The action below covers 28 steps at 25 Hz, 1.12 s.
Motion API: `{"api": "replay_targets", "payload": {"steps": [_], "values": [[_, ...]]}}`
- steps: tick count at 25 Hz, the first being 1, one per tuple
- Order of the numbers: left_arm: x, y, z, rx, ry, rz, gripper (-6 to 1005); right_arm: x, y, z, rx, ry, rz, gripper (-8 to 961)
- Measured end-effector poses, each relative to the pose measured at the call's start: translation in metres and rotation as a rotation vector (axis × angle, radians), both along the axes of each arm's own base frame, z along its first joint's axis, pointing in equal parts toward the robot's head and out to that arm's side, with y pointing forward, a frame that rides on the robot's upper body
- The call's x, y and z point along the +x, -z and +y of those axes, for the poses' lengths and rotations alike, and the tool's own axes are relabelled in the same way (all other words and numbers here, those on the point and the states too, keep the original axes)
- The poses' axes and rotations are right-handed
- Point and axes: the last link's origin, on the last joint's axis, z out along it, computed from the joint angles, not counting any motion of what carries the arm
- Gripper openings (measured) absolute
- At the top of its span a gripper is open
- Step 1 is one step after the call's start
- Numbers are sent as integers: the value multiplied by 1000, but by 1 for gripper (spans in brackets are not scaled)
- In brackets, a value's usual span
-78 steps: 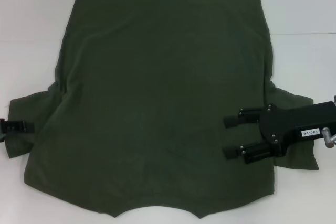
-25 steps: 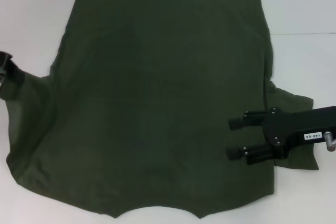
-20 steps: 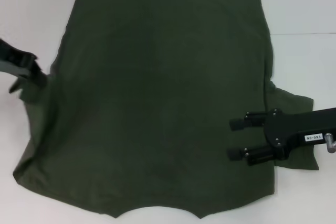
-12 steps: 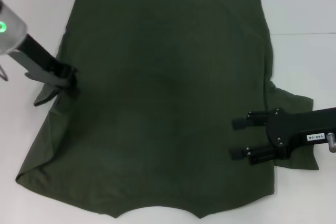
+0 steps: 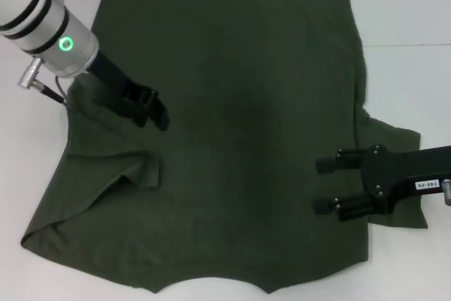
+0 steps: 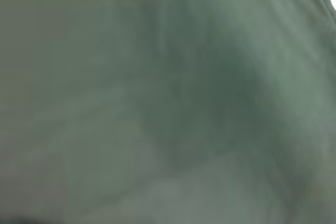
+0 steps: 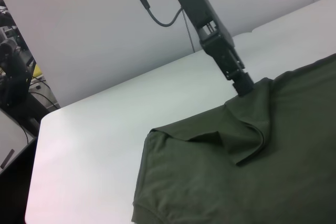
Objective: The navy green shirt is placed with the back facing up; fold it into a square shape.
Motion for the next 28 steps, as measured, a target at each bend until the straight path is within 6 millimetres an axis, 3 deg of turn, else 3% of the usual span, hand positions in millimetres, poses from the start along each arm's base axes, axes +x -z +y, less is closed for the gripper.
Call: {"api": "replay_targets", "payload": {"steps": [3,5,10,16,19,23,28], "values": [[-2,-2,0,8,-7,-7,398,1,0,-1,1,3,0,914],[-14,-8,-2,27,-46,-22,473,2,0,-1,4,5,0,914],[-62,-30,-9,146,-204,-117,679,2,-1,-1,8,4,0,914],[-112,-51,-18,338,-337,-259,811,0,-1,1,11,-17,-7,914],[-124,-51,-19,398,-358,-285,877,-1,0,2,12,-28,-12,914],[-131,-35,-19,436,-349,-287,930,-2,0,2,12,-33,-13,914],[-137,-23,-16,468,-327,-271,929,0,0,2,14,-29,-20,914]]}}
